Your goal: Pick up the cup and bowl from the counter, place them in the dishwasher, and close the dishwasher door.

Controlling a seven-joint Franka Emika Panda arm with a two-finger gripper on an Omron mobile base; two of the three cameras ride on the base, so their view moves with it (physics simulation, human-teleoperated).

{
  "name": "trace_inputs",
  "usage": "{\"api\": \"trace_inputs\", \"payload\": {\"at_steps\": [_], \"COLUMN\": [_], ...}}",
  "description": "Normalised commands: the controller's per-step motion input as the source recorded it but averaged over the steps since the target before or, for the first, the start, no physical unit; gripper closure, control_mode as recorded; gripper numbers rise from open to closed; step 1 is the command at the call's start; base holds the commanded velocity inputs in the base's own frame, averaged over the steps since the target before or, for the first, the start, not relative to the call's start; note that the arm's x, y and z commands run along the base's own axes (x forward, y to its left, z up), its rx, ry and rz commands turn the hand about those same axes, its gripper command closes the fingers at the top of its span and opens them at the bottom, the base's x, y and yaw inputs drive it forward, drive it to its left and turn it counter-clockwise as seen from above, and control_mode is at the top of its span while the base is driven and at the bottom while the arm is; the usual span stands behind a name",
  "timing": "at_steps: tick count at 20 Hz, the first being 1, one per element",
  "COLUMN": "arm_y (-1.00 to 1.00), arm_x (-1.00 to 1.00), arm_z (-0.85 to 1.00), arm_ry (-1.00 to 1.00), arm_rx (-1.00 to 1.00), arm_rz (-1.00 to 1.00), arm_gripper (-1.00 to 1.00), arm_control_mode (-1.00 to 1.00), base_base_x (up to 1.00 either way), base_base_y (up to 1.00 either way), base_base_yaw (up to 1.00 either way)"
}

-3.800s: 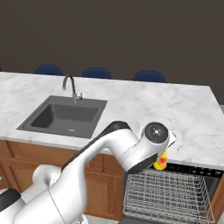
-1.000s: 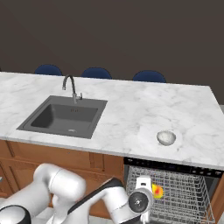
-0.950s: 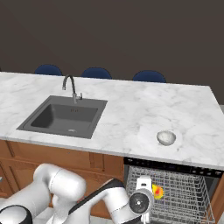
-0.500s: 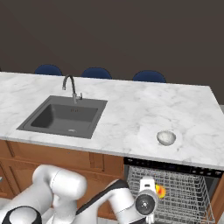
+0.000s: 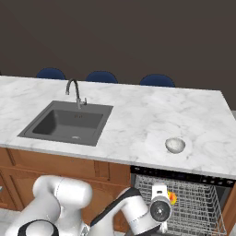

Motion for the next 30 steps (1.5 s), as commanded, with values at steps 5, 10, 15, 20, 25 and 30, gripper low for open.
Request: {"api": "trace_inputs", "payload": {"at_steps": [5, 10, 15, 20, 25, 30], "arm_y": [-0.06, -0.01, -0.02, -0.02, -0.02, -0.05], "arm_x": [0.17, 0.01, 0.0, 0.0, 0.0, 0.03], "arm_z": [-0.23, -0.41, -0.41, -0.32, -0.35, -0.37], "arm_ry": [0.01, 0.03, 0.03, 0.01, 0.02, 0.03], "arm_rx": [0.0, 0.0, 0.0, 0.0, 0.0, 0.0], "arm_rz": [0.05, 0.05, 0.05, 0.05, 0.05, 0.05], "arm_gripper": [1.0, 1.0, 1.0, 1.0, 1.0, 1.0], "arm_control_mode": [-1.0, -1.0, -1.0, -1.0, -1.0, -1.0], "base_base_x": [0.0, 0.0, 0.0, 0.0, 0.0, 0.0], "base_base_y": [0.0, 0.0, 0.0, 0.0, 0.0, 0.0], "base_base_yaw": [0.0, 0.0, 0.0, 0.0, 0.0, 0.0]}}
